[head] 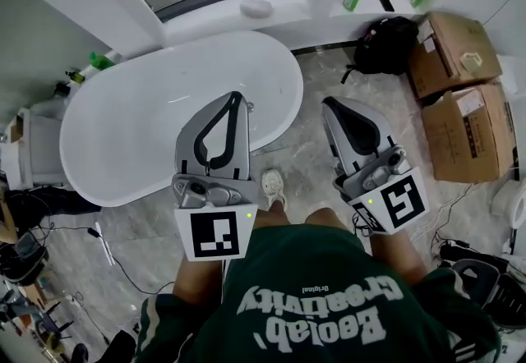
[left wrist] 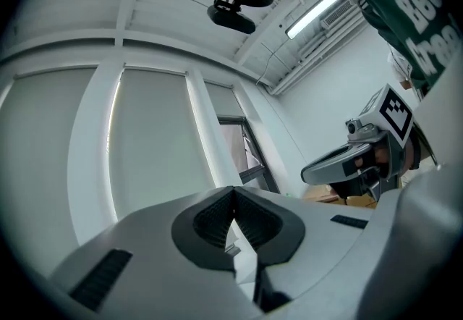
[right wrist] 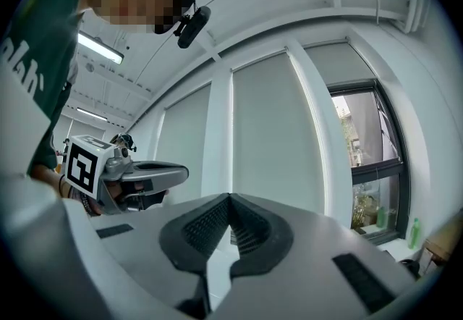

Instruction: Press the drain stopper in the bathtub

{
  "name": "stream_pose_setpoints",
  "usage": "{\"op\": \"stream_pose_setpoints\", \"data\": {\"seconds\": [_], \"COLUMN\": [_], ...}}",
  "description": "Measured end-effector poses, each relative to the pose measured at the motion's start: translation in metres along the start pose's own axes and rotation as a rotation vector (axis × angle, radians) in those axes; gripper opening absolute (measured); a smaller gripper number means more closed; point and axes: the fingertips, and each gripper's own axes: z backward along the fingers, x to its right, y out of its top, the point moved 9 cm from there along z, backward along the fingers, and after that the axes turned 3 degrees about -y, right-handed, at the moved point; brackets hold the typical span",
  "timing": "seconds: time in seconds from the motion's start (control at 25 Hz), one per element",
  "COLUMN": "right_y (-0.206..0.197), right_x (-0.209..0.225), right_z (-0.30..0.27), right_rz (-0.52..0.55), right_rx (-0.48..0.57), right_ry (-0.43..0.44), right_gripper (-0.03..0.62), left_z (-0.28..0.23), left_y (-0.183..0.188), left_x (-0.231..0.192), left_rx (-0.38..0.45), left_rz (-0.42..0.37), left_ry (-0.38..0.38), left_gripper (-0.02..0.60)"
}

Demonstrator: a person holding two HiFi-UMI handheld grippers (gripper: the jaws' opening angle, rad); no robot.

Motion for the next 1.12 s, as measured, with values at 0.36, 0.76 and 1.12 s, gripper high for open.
{"op": "stream_pose_setpoints", "data": {"seconds": [0.36, 0.76, 1.12], "right_y": [-0.008, -0.021, -0.025], "right_x": [0.013, 0.018, 0.013], "right_z": [-0.046, -0.075, -0.096], "right_rz": [-0.002, -0.007, 0.013], "right_rx": [-0.021, -0.053, -0.098], "right_ry": [-0.011, -0.037, -0.006], "right_gripper": [0.014, 0.014, 0.014], "left_z": [-0.036, -0.053, -0.055], "left_y": [-0.022, -0.047, -0.062], "left_x": [-0.035, -0.061, -0.075], "left_rx": [-0.004, -0.013, -0.02], "left_rz": [0.033, 0.079, 0.138], "left_ry": [-0.013, -0.03, -0.031], "left_gripper": [0.003, 0.003, 0.003]}}
